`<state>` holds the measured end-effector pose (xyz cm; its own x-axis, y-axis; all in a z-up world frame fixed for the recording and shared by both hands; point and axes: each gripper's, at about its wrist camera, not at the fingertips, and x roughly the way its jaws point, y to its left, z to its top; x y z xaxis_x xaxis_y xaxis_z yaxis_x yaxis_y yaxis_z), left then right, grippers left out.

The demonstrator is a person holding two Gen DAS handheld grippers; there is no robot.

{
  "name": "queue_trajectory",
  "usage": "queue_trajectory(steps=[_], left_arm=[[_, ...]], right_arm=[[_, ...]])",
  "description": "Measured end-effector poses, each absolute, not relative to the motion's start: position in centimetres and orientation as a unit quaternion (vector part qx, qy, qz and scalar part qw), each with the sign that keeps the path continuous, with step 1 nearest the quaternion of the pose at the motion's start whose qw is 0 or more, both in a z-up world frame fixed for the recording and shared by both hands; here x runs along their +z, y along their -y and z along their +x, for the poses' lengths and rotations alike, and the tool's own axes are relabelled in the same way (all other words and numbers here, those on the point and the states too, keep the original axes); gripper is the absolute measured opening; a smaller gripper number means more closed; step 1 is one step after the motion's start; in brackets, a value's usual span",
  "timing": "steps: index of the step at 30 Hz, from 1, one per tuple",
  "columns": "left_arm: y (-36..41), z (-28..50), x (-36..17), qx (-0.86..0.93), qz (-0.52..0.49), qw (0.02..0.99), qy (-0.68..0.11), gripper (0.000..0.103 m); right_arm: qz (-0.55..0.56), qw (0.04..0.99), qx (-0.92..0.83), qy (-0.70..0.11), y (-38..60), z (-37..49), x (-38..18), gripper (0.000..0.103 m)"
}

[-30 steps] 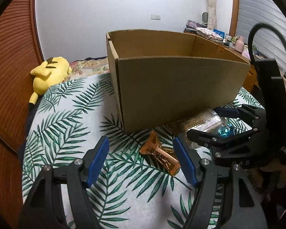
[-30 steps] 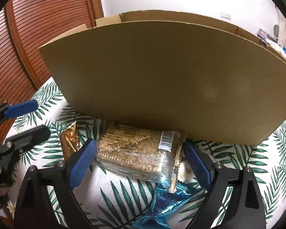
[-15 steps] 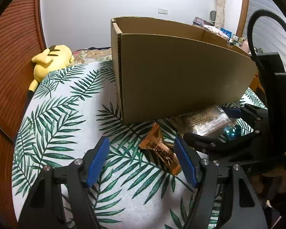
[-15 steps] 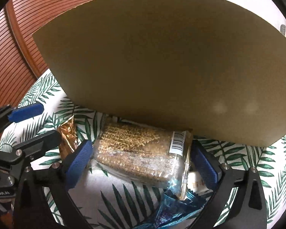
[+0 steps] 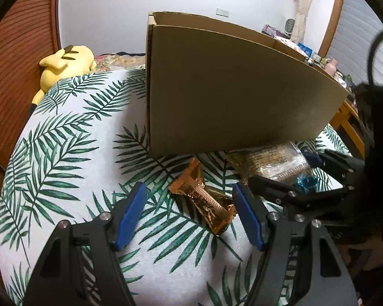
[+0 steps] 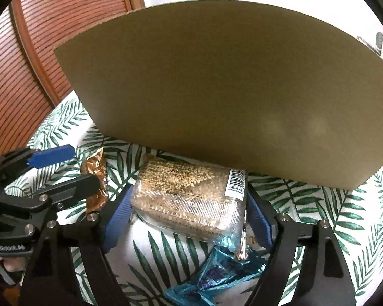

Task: Organize snacks
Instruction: 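Grasp the brown-gold bar with left tool while right grasps the clear wafer pack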

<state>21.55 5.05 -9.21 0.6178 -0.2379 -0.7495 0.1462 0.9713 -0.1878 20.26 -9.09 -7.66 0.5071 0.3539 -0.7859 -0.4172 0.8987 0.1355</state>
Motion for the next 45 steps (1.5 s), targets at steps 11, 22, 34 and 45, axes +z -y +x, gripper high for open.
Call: queue_trajectory(steps=[11, 22, 34, 45], left_arm=[[-5.1, 21.0, -9.3, -0.098, -0.084, 0.898, -0.42, 0.048], [-3.7, 21.3, -9.7, -0.088, -0.079, 0.895, -0.43, 0.047], [-3.4, 21.7, -10.0, -0.081, -0.075, 0.895, -0.433, 0.023], [-3.4, 20.3, -9.8, -0.095, -0.07, 0.897, -0.427, 0.015]], right_arm=[[0.007, 0.876, 0.24, -0.418, 11.7, 18.0, -5.7, 0.084], [0.006, 0.887, 0.239, -0.396, 12.5, 16.2, -4.4, 0.084], [0.02, 0.89, 0.238, -0.389, 13.8, 14.6, -4.3, 0.085], [0.021, 0.891, 0.233, -0.388, 14.5, 14.0, -4.5, 0.085]])
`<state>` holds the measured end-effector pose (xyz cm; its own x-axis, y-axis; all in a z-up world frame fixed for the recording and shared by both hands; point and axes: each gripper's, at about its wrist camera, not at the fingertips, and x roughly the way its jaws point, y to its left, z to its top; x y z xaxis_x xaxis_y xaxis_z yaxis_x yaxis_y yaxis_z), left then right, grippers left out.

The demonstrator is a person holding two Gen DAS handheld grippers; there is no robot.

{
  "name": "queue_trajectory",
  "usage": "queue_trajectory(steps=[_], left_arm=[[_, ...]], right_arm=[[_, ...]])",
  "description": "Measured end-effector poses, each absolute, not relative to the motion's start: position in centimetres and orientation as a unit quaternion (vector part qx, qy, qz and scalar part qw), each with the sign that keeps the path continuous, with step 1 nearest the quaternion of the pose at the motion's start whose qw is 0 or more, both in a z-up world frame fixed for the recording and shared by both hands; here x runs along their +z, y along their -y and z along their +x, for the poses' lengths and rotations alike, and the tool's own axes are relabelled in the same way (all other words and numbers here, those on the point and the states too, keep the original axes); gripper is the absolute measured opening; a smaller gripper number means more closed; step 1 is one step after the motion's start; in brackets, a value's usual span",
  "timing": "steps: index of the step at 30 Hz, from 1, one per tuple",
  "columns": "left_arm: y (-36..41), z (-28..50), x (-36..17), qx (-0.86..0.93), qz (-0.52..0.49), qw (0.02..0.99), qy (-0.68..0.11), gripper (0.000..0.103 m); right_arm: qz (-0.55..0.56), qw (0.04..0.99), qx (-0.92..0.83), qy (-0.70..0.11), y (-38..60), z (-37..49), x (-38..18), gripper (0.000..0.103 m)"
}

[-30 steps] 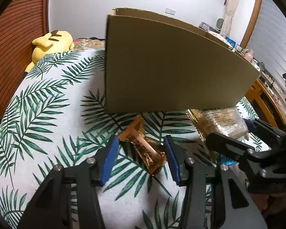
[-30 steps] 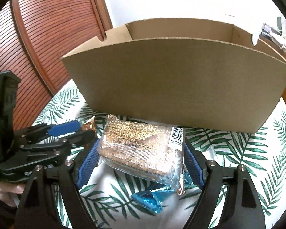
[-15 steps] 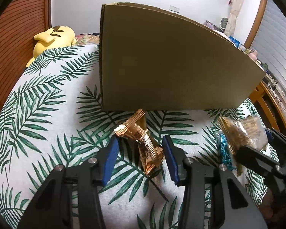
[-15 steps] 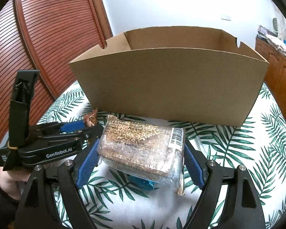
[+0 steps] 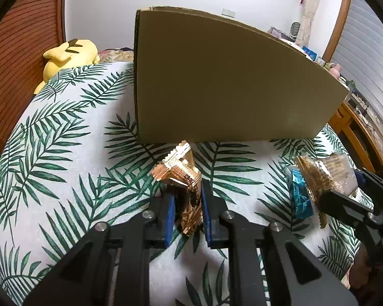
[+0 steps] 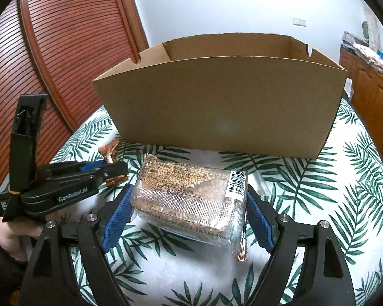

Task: Organize snacks
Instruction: 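Grasp the brown-gold bar with left tool while right grasps the clear wafer pack, then carry both snacks over the box and open both tools to release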

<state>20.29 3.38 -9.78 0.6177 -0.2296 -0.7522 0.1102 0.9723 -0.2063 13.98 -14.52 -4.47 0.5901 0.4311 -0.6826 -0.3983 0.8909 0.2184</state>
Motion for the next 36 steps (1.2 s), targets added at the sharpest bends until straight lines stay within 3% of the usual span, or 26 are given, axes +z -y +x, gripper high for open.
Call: queue_trajectory(steps=[12, 36], left_arm=[[-2.4, 18.4, -7.5, -0.113, -0.061, 0.91, -0.395, 0.015], [-1.5, 13.0, 3.1, -0.139, -0.053, 0.942, -0.302, 0.015]], right_arm=[[0.011, 0.898, 0.226, -0.377, 15.2, 12.8, -3.8, 0.085], [-0.002, 0.933, 0.205, -0.296, 17.7, 7.8, 5.4, 0.085]])
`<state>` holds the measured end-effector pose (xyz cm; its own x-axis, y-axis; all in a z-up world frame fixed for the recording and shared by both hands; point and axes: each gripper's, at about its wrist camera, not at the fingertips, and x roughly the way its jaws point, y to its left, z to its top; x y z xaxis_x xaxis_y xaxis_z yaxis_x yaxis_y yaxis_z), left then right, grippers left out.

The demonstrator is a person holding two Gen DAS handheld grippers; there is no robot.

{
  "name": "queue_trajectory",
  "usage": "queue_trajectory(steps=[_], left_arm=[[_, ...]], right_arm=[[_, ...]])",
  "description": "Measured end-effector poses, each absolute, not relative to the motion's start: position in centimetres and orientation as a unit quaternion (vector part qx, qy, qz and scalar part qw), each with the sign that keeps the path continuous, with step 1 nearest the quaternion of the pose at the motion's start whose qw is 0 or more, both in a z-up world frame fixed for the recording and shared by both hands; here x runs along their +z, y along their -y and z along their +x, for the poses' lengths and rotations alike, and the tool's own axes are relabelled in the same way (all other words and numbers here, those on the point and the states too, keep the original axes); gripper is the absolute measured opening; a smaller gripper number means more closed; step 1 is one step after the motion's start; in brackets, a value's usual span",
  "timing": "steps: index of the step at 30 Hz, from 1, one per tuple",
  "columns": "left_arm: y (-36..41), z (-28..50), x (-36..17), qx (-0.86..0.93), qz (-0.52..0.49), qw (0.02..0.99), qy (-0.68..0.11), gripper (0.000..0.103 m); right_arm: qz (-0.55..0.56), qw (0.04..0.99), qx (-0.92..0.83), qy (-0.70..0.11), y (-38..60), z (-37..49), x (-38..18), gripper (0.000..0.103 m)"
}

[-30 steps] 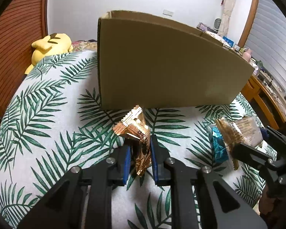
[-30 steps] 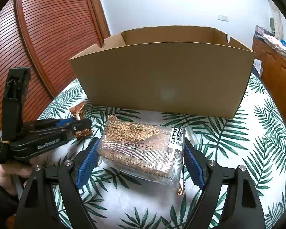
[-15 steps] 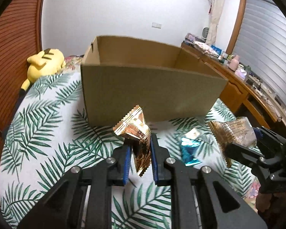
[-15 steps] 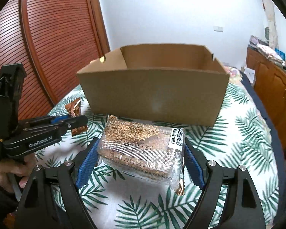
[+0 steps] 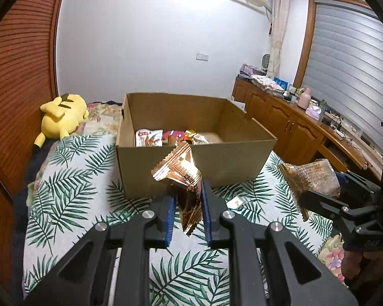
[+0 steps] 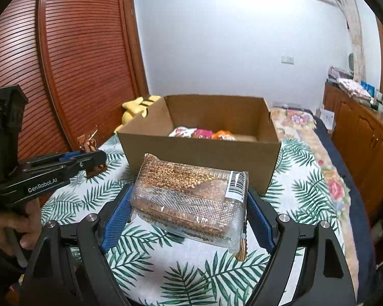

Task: Organize snacks
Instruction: 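Carry both snacks over the box and open both tools to release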

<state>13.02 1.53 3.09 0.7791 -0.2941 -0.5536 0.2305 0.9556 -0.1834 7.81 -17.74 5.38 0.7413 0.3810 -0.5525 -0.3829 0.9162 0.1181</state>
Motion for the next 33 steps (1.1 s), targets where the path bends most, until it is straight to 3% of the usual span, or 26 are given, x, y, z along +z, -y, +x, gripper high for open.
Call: queue_trajectory(steps=[19, 33], left_arm=[[-0.9, 17.0, 5.9, -0.137, -0.016, 0.949, -0.285, 0.016], [-0.5, 25.0, 3.1, -0.139, -0.013, 0.939, -0.315, 0.016]], right_arm=[[-0.02, 0.94, 0.216, -0.264, 18.1, 11.3, 9.1, 0.085], [-0.045, 0.93, 0.222, -0.289, 16.6, 17.7, 6.4, 0.085]])
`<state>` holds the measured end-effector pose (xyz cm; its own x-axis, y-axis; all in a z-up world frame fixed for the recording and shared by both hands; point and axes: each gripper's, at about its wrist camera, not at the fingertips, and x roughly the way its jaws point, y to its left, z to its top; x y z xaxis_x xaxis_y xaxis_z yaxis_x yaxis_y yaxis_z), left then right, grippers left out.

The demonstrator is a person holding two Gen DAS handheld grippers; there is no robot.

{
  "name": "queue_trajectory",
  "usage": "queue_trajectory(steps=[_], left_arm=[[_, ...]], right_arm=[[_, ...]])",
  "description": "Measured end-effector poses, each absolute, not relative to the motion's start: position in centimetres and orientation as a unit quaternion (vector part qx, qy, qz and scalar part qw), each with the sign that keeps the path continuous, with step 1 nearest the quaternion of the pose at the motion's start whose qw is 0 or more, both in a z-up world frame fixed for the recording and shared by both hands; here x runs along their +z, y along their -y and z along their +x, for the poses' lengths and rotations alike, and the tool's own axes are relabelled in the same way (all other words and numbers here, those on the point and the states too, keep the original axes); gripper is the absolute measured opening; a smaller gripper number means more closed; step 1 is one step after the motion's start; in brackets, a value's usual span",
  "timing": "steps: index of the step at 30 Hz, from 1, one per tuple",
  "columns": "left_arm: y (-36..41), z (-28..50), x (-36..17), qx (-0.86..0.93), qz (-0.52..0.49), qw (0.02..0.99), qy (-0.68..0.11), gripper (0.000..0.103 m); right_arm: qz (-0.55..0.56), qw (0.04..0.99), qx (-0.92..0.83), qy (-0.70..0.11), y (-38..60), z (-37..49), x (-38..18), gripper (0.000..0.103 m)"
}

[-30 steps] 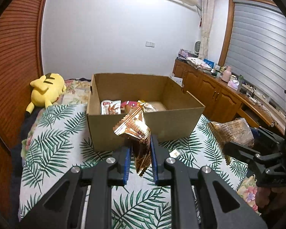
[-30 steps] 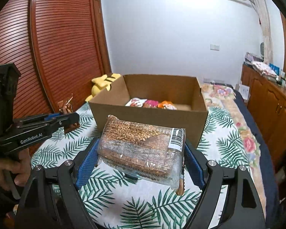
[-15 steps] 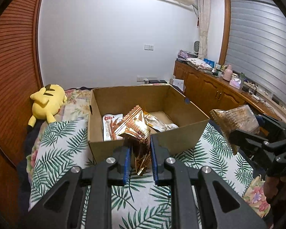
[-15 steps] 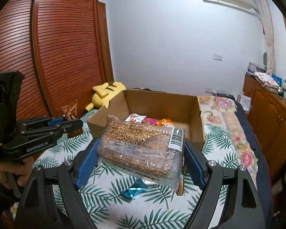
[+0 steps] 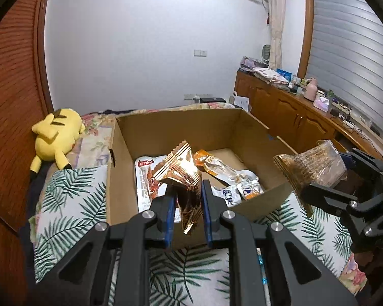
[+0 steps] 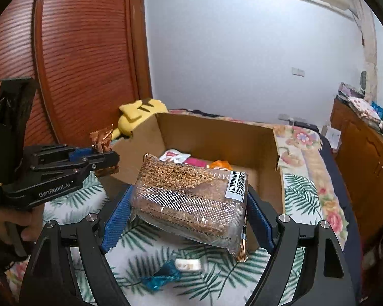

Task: Organize snacks
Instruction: 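Carry both snacks over the box and open both tools to release, then withdraw both tools and move to the blue foil candy and white sweet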

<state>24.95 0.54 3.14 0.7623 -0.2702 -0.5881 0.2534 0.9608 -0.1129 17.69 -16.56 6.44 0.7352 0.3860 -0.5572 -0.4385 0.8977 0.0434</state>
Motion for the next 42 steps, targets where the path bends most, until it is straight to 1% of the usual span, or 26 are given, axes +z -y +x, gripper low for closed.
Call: queue_trajectory(steps=[5, 15, 18, 28, 33, 36, 39, 42], left_arm=[[-0.8, 27.9, 1.1, -0.14, -0.031, 0.932, -0.333, 0.016], [-1.1, 30.5, -1.2, -0.133, -0.029, 0.929, -0.344, 0.017], [-0.6, 30.3, -1.4, -0.13, -0.013, 0.933, -0.334, 0.017], [-0.5, 30.4, -1.6, -0.139, -0.015, 0.933, -0.331, 0.018], [-0.5, 30.5, -1.6, -0.138, -0.016, 0.933, -0.331, 0.018], [-0.3, 30.4, -1.6, -0.145, -0.013, 0.933, -0.33, 0.027], [-0.2, 30.4, -1.5, -0.141, -0.01, 0.934, -0.328, 0.031], [-0.2, 30.4, -1.4, -0.138, -0.008, 0.935, -0.327, 0.032]], right_arm=[[-0.06, 0.927, 0.216, -0.299, 15.9, 20.4, 5.0, 0.085], [-0.058, 0.923, 0.213, -0.315, 15.7, 24.2, 2.7, 0.085], [-0.047, 0.922, 0.211, -0.323, 15.9, 25.2, 2.1, 0.085], [-0.017, 0.915, 0.217, -0.34, 16.3, 26.6, 0.8, 0.085], [-0.003, 0.91, 0.219, -0.351, 16.4, 27.3, 0.6, 0.089], [-0.007, 0.912, 0.218, -0.348, 16.3, 27.4, 0.6, 0.09], [-0.007, 0.912, 0.216, -0.349, 16.1, 27.4, 0.5, 0.091], [-0.008, 0.911, 0.216, -0.35, 16.0, 27.3, 0.6, 0.091]])
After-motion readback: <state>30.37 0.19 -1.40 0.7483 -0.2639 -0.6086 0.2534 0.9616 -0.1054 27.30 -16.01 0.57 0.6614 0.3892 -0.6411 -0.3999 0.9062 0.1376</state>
